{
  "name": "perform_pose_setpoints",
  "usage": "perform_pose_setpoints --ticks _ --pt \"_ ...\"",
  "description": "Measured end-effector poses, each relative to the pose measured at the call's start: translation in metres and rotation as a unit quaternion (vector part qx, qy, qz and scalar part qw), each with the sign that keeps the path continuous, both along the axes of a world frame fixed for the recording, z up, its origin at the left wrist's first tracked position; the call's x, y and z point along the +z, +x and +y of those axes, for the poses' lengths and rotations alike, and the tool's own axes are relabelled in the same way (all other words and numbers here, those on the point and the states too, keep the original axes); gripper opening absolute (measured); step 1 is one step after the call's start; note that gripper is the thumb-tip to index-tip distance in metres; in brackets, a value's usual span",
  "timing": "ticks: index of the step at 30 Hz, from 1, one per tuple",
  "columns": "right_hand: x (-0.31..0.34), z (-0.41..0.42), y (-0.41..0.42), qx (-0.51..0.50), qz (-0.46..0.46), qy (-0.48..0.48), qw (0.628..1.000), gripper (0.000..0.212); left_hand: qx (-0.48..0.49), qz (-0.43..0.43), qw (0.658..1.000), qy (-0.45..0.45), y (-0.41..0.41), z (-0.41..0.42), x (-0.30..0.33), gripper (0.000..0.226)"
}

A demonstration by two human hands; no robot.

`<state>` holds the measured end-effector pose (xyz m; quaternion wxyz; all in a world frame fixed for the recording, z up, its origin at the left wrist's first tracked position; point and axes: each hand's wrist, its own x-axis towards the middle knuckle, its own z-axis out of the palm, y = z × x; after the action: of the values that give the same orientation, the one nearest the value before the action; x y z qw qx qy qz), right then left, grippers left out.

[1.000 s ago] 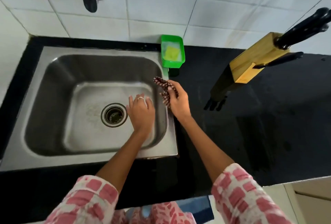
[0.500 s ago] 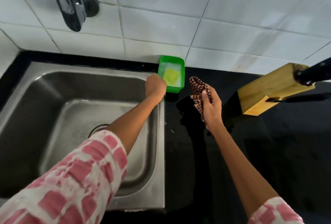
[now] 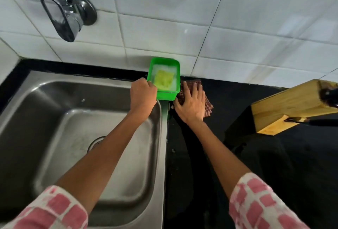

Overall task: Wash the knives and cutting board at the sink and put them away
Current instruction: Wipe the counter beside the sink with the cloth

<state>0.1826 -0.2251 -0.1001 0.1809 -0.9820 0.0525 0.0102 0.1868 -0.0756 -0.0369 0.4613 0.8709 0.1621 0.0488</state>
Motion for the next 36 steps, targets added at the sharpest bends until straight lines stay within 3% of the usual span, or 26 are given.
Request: perform_pose_setpoints --ticks 5,8,11,15,36 --pt "0.004 -0.001 0.049 0.21 -0.051 0.025 0.976 0.049 -0.011 -0.005 0.999 0.043 0.006 0.005 -0.005 0.021" --pt "0.007 -0.003 0.057 0.278 -0.057 -0.001 0.959 0.038 0.011 -0.035 0.999 0.018 0.007 0.006 -0.007 0.024" --pt "0.006 -0.004 0.061 0.297 -0.055 -0.006 0.953 0.037 0.021 -0.058 0.998 0.017 0.006 0.006 -0.008 0.026" --pt "0.005 -0.006 0.048 0.304 -0.036 0.016 0.952 0.063 0.031 -0.058 0.998 0.01 0.003 0.002 -0.007 0.029" --pt "-0.002 -0.012 -0.138 0.421 -0.001 0.051 0.906 0.051 -0.005 0.001 1.0 0.012 -0.007 -0.043 -0.036 0.032"
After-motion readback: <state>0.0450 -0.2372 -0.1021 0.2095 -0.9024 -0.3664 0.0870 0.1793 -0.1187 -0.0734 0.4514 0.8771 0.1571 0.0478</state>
